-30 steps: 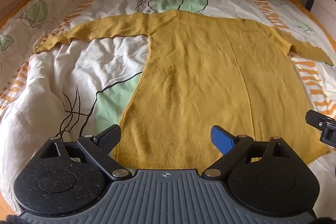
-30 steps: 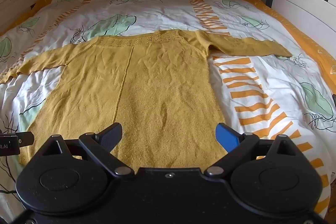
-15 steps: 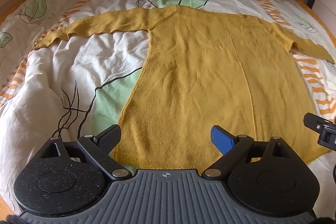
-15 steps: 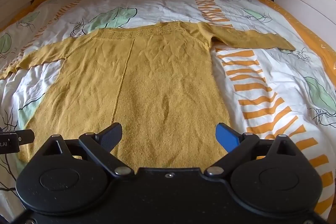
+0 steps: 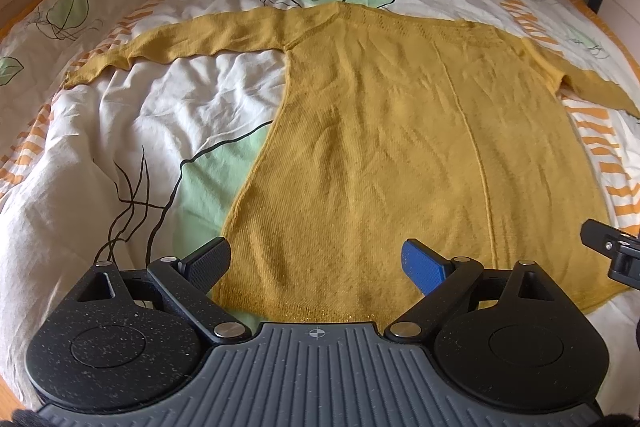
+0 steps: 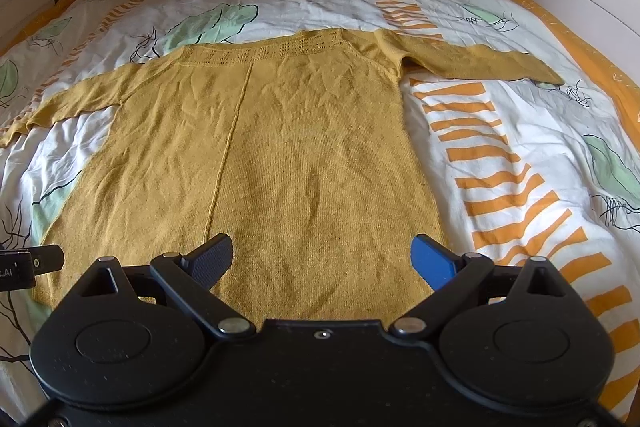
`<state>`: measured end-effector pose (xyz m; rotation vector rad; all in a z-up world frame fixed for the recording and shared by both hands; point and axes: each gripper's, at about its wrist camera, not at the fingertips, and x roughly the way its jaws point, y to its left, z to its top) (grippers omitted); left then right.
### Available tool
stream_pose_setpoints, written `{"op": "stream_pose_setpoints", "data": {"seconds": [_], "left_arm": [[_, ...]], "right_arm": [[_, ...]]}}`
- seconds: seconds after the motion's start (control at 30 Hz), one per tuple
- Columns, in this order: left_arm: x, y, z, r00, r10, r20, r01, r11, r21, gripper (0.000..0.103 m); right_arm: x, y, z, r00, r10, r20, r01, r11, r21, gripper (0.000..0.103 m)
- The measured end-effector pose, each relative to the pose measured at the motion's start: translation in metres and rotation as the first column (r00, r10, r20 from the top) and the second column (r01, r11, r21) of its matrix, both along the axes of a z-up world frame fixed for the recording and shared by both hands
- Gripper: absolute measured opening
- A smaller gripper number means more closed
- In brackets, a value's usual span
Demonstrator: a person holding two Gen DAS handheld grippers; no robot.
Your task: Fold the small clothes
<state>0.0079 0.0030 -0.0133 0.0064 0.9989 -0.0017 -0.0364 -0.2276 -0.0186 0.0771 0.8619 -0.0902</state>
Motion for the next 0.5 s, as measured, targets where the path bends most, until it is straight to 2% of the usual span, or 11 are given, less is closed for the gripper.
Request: {"op": "stream_pose_setpoints", "data": {"seconds": [0.5], "left_arm": [[0.0026,0.0019,-0.0006,1.0,0.008,-0.009,-0.008,1.0,-0.003,0.093]], "right_arm": [[0.0026,0.0028,-0.0035,1.0,0.008,-0.014,-0.008,1.0,0.002,0.096]]}}
